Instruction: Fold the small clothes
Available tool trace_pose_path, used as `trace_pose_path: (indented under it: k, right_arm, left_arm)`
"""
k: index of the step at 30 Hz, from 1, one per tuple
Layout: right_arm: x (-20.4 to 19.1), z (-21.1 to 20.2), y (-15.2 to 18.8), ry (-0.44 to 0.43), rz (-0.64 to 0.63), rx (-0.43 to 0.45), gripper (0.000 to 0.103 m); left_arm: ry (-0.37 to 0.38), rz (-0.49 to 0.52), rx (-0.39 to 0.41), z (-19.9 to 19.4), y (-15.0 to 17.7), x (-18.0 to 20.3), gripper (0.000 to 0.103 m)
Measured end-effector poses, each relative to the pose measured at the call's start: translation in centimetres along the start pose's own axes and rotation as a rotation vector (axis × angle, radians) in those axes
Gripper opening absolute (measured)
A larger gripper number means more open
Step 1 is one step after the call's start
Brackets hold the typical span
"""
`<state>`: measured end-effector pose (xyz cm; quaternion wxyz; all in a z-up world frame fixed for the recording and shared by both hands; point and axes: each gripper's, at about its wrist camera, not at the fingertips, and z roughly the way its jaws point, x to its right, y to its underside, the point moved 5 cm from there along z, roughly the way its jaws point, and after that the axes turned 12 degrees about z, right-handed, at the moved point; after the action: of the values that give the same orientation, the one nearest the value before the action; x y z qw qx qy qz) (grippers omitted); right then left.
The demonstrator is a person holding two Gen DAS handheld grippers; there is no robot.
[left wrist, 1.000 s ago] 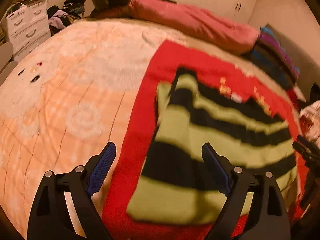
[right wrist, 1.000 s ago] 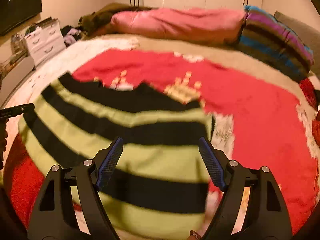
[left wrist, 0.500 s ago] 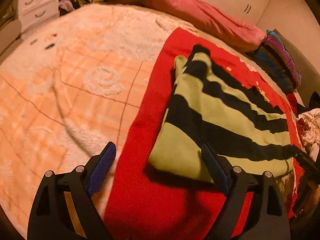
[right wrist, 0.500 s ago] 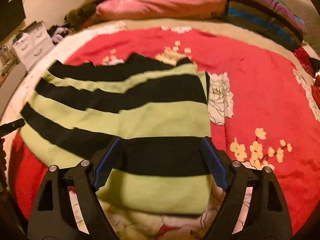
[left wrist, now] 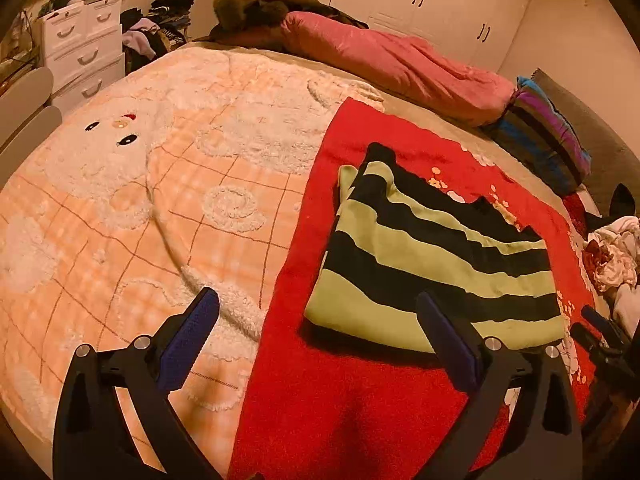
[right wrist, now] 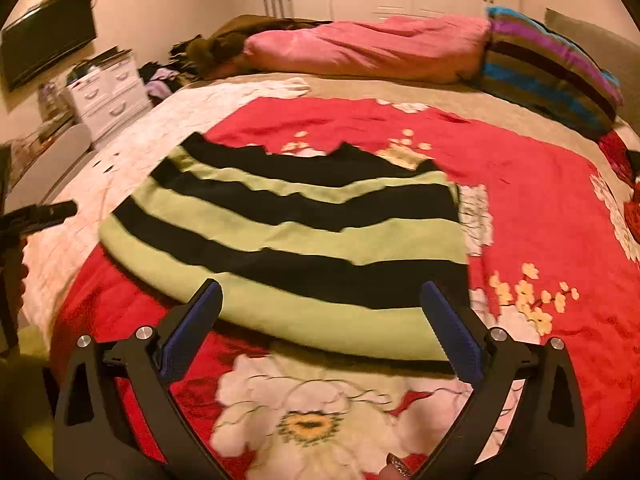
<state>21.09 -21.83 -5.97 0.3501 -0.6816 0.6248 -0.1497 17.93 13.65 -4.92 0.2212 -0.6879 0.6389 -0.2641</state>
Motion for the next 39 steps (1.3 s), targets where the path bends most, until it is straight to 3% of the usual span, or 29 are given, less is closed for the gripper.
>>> trace_pose_path:
  k: [17,33,39]
  right_arm:
    - [-9.9,-0.1,3.5,-0.079,-0.187,-0.028,0.094]
    - [-19.1,3.5,5.5,-0.122,-0.362,-0.031,0.094]
    - [-22.4,6.8,5.4,-0.117,-0.409,-0.033,0.094]
  left_arm:
    - [-0.025,-0.031,-0.005,-0.8,0.7,-2.2,0.099]
    - [-0.009,-0.136,-0.013,0.1,0.8,-5.9,0.099]
    - [0.067,-0.172,-0.029,2.1,-1.5,-6.8,0.099]
